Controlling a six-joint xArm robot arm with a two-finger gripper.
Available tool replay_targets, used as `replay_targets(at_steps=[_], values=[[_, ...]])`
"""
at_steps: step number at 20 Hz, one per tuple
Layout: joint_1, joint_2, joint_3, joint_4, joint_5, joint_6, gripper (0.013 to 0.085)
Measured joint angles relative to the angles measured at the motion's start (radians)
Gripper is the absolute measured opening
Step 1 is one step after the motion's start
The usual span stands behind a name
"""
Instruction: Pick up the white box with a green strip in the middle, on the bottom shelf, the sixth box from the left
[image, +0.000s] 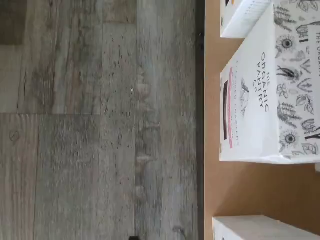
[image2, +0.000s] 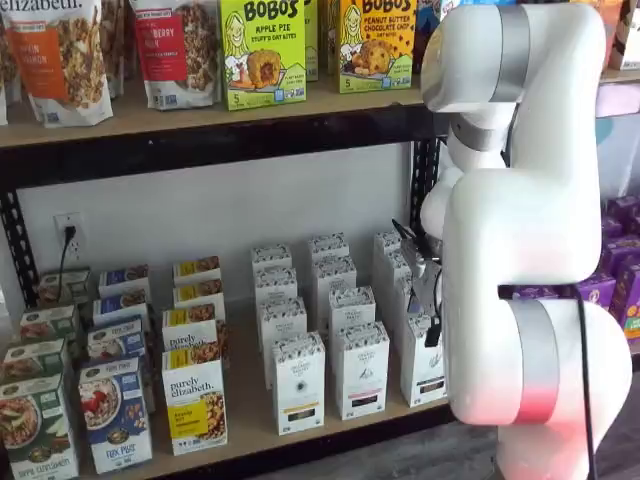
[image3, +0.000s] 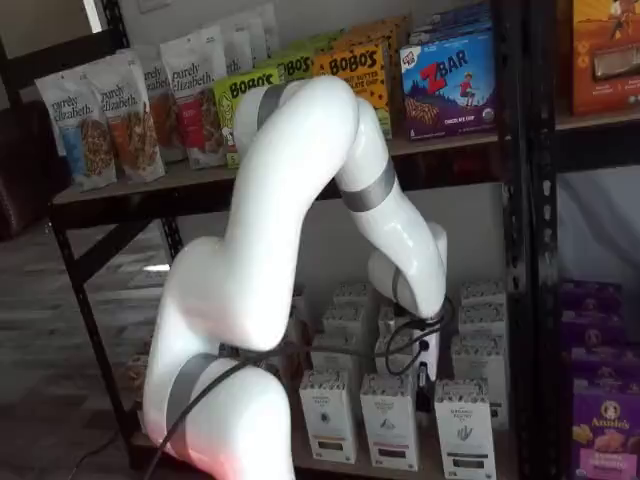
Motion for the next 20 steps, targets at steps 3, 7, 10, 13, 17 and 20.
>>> replay_targets(at_steps=[3, 7, 10, 13, 17, 20], values=[[-0.006, 0.028, -0.061, 0.000, 0.076, 0.000, 0.0850], [-0.004, 0.063, -0.109, 0.015, 0.085, -0.008, 0.0850], [-0.002, 0.083, -0.128, 0.035, 0.064, -0.024, 0.0850], [-0.006, 0.116, -0.165, 0.019, 0.054, -0.013, 0.0850], [-0.011, 0.177, -0.237, -0.013, 0.054, 0.010, 0.0850], [-0.011, 0.219, -0.285, -0.041, 0.053, 0.035, 0.0850]])
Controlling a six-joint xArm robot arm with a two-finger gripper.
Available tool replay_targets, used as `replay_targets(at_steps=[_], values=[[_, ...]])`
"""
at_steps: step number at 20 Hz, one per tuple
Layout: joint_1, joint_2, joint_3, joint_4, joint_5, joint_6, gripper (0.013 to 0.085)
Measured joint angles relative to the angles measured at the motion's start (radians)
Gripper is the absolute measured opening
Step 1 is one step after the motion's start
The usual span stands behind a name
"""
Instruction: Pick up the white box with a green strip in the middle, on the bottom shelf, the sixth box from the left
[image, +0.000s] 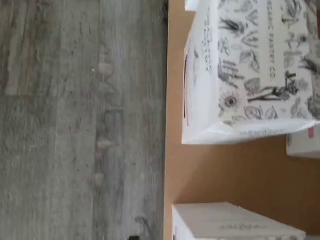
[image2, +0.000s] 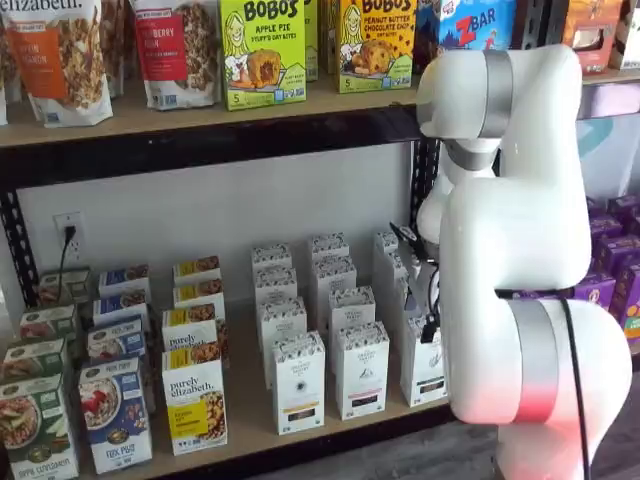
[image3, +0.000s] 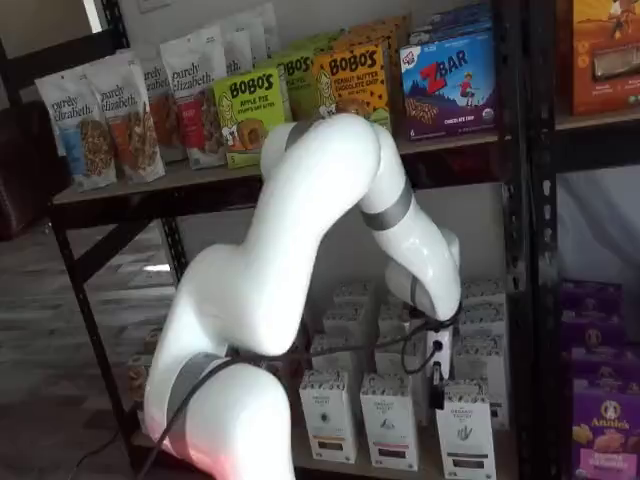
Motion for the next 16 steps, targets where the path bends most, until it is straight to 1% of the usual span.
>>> replay_targets(at_steps=[3, 4, 10, 12, 14, 16], values=[[0.004, 0.047, -0.056, -0.011, 0.005, 0.015, 0.0850], [0.007, 0.064, -0.076, -0.022, 0.007, 0.027, 0.0850], [0.017, 0.134, -0.163, -0.108, 0.033, 0.113, 0.0850], [0.019, 0.144, -0.173, -0.132, 0.031, 0.136, 0.0850], [0.017, 0.149, -0.174, -0.181, 0.018, 0.176, 0.0850], [0.014, 0.152, -0.174, -0.214, 0.015, 0.202, 0.0850]])
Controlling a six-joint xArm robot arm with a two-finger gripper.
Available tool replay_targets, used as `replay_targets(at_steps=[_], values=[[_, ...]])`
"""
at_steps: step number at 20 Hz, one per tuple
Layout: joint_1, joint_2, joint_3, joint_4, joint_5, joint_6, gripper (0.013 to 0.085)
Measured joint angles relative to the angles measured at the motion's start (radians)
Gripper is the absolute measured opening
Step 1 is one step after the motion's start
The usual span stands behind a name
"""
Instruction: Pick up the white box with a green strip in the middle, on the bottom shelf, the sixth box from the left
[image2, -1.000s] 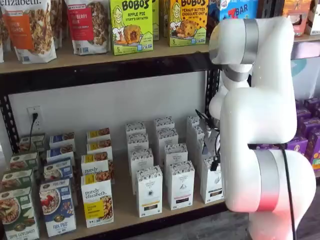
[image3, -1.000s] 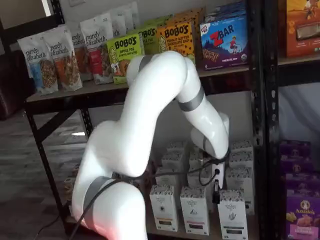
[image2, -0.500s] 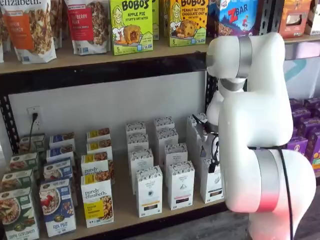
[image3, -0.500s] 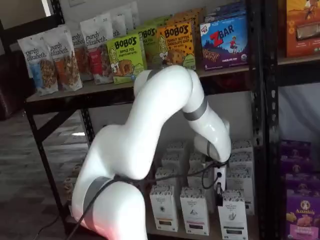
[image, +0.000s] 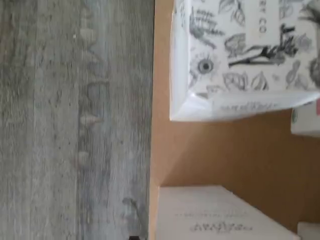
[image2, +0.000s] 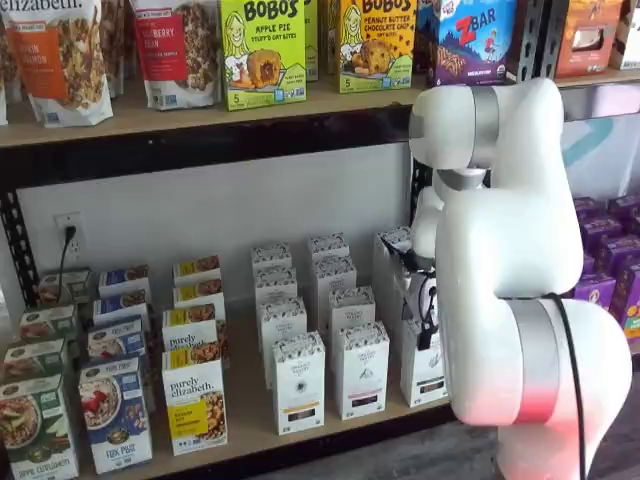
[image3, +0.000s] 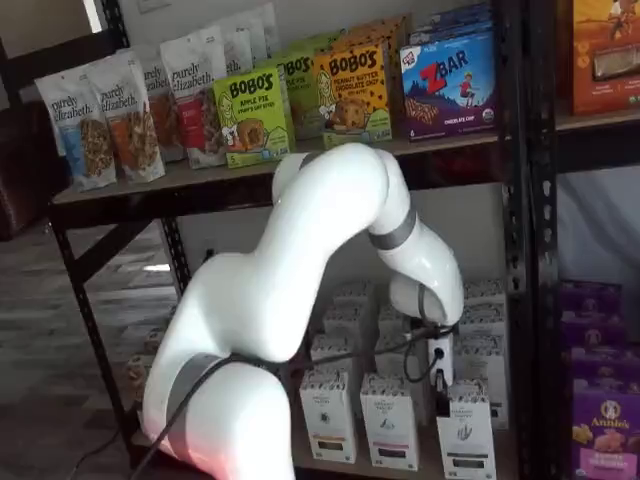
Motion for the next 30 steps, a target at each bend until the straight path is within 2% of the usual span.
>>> replay_targets(at_steps=[3, 5, 6, 7, 8, 11, 19, 22, 23, 24, 30], values=[[-0.004, 0.002, -0.002, -0.061, 0.013, 0.050, 0.0850], [-0.005, 0.002, 0.005, -0.081, 0.008, 0.065, 0.0850], [-0.006, 0.001, 0.008, -0.082, 0.006, 0.066, 0.0850], [-0.006, 0.000, 0.012, -0.079, 0.003, 0.063, 0.0810], [-0.006, -0.001, 0.016, -0.072, -0.002, 0.057, 0.0810], [-0.007, -0.007, 0.030, -0.049, -0.018, 0.034, 0.0730], [-0.011, -0.022, 0.058, -0.039, -0.052, 0.022, 0.0730], [-0.007, -0.026, 0.066, -0.031, -0.057, 0.018, 0.0650], [-0.006, -0.027, 0.069, -0.029, -0.059, 0.017, 0.0650], [-0.005, -0.032, 0.078, -0.028, -0.063, 0.017, 0.0610], [-0.003, -0.069, 0.156, -0.052, -0.131, 0.038, 0.0610]])
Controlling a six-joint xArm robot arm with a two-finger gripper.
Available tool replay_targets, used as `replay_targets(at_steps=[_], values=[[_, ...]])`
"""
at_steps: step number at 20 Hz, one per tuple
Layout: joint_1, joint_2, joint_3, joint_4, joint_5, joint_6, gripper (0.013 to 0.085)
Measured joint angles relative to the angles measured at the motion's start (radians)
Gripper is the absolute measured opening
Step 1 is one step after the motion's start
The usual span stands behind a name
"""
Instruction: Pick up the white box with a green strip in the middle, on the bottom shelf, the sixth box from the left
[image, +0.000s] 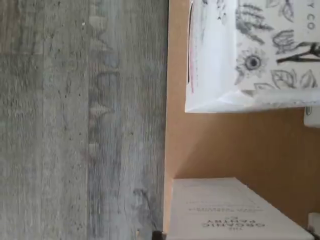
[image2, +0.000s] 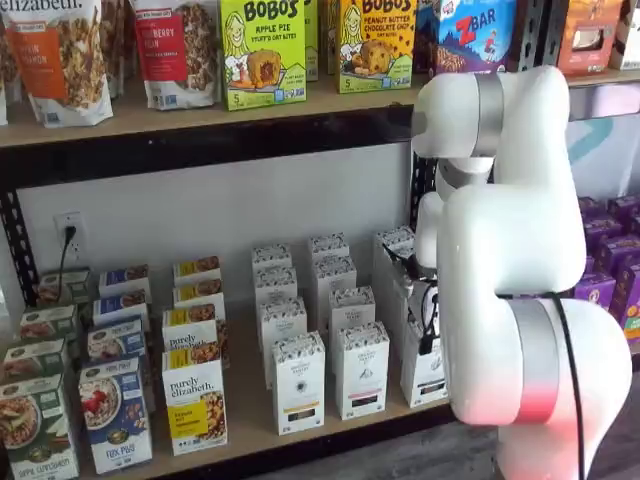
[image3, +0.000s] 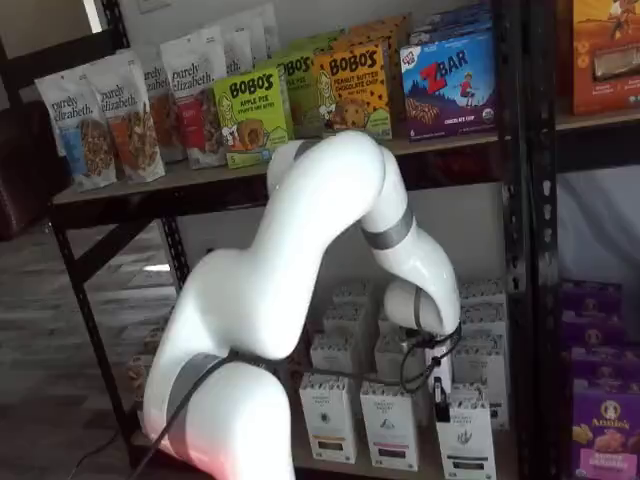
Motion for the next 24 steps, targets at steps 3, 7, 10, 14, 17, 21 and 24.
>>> replay_targets(at_steps=[3, 7, 10, 14, 17, 21, 24], values=[[0.000, -0.034, 0.070, 0.064, -0.059, -0.062, 0.0570], [-0.004, -0.062, 0.124, 0.088, -0.085, -0.088, 0.0530], [0.001, -0.074, 0.160, 0.081, -0.119, -0.079, 0.0530], [0.014, -0.090, 0.186, 0.127, -0.117, -0.109, 0.0530], [0.015, -0.101, 0.200, 0.118, -0.116, -0.099, 0.0530], [0.013, -0.126, 0.228, 0.108, -0.111, -0.092, 0.0530], [0.010, -0.168, 0.272, 0.091, -0.094, -0.078, 0.0530]])
